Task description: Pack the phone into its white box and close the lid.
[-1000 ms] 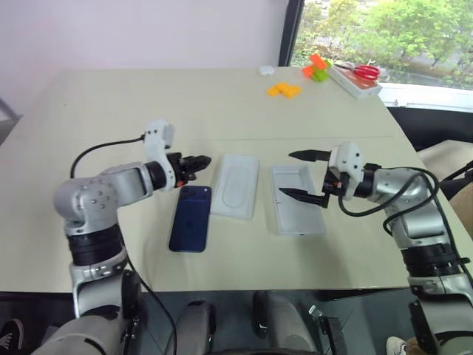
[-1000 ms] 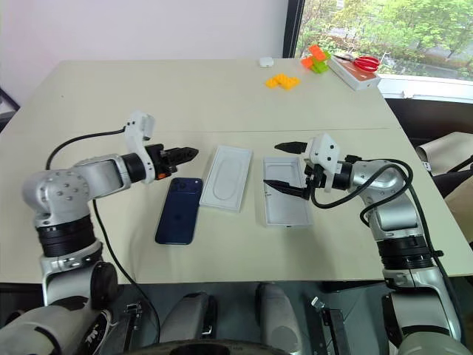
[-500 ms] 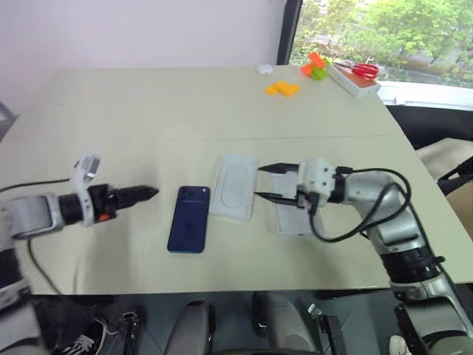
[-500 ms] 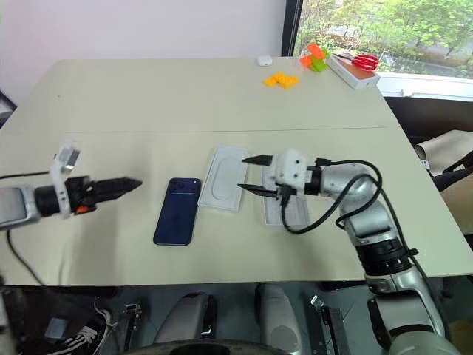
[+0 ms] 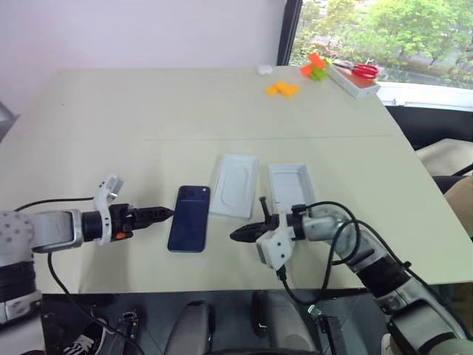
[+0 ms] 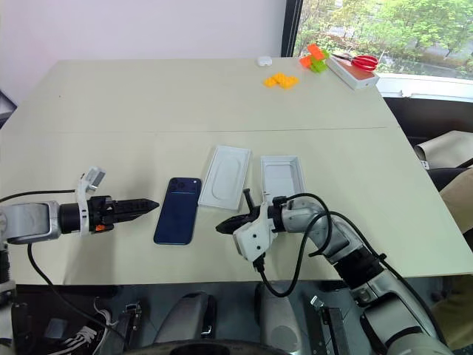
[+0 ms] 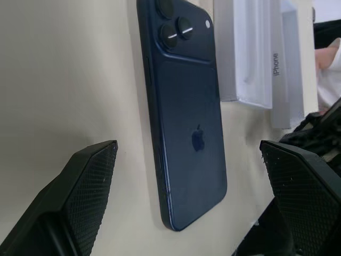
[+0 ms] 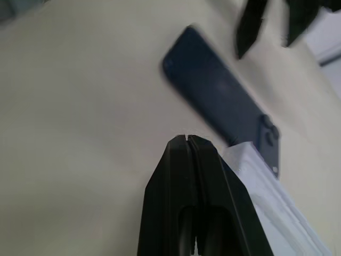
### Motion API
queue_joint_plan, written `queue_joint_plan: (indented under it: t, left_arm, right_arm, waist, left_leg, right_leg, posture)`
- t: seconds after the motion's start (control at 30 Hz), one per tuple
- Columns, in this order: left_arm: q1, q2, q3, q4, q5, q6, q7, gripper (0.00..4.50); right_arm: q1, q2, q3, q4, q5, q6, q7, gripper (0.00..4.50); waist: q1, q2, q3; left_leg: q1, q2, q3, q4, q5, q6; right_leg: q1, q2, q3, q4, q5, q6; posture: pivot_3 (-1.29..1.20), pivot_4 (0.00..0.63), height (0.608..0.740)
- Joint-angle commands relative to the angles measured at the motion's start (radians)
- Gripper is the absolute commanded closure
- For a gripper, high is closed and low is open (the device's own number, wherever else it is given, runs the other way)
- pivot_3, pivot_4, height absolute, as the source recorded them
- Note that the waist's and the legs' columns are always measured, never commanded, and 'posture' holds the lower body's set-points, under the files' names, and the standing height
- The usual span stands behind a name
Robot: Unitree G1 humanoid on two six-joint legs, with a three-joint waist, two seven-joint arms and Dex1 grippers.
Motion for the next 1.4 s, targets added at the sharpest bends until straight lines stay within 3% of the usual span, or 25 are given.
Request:
queue_joint_plan:
  t: [0.03, 0.53, 0.73, 1.1, 1.4]
  left_arm:
    - [-0.006, -0.015, 0.002, -0.021, -0.015, 0.008, 0.032, 0.0]
    - [-0.045, -0.168, -0.006, -0.001, 0.022, 0.008, 0.124, 0.0]
    - [-0.044, -0.203, -0.017, 0.002, 0.004, 0.008, 0.147, 0.0]
    - [-0.034, -0.195, -0.008, -0.006, -0.001, 0.008, 0.158, 0.0]
    - [-0.027, -0.216, -0.019, -0.007, -0.019, 0.008, 0.172, 0.0]
  right_arm:
    - [-0.048, 0.02, 0.02, 0.05, -0.112, -0.068, -0.092, 4.44]
    - [-0.107, 0.076, 0.054, 0.109, -0.367, 0.026, -0.291, 4.44]
    - [-0.112, 0.079, 0.07, 0.12, -0.391, 0.021, -0.318, 4.44]
    - [-0.115, -0.04, 0.053, 0.155, -0.353, -0.059, -0.32, 4.44]
    - [-0.089, 0.087, 0.11, 0.093, -0.378, 0.041, -0.322, 4.44]
  waist:
    - [0.001, 0.0, 0.0]
    - [0.003, -0.002, -0.002]
    - [-0.001, -0.006, -0.006]
    - [0.004, -0.007, -0.006]
    - [-0.002, -0.008, -0.008]
  left_leg:
    - [0.0, 0.0, 0.0, 0.0, 0.0, 0.0]
    - [0.01, -0.001, -0.001, -0.001, 0.001, -0.002]
    - [0.016, 0.0, -0.001, -0.002, 0.001, -0.002]
    - [0.015, -0.002, -0.001, -0.003, 0.0, 0.001]
    - [0.016, 0.0, -0.001, -0.003, -0.001, 0.001]
  right_leg:
    - [0.0, 0.0, 0.0, 0.0, 0.0, 0.0]
    - [0.011, 0.0, 0.0, -0.001, -0.002, -0.004]
    - [0.016, 0.001, 0.0, -0.001, -0.004, -0.002]
    - [0.016, -0.002, 0.001, -0.003, -0.003, -0.003]
    - [0.016, 0.0, 0.001, -0.003, -0.004, -0.002]
  posture:
    - [0.0, 0.15, 0.74]
    - [0.0, 0.15, 0.74]
    - [0.0, 0.15, 0.74]
    - [0.0, 0.15, 0.74]
    - [0.0, 0.15, 0.74]
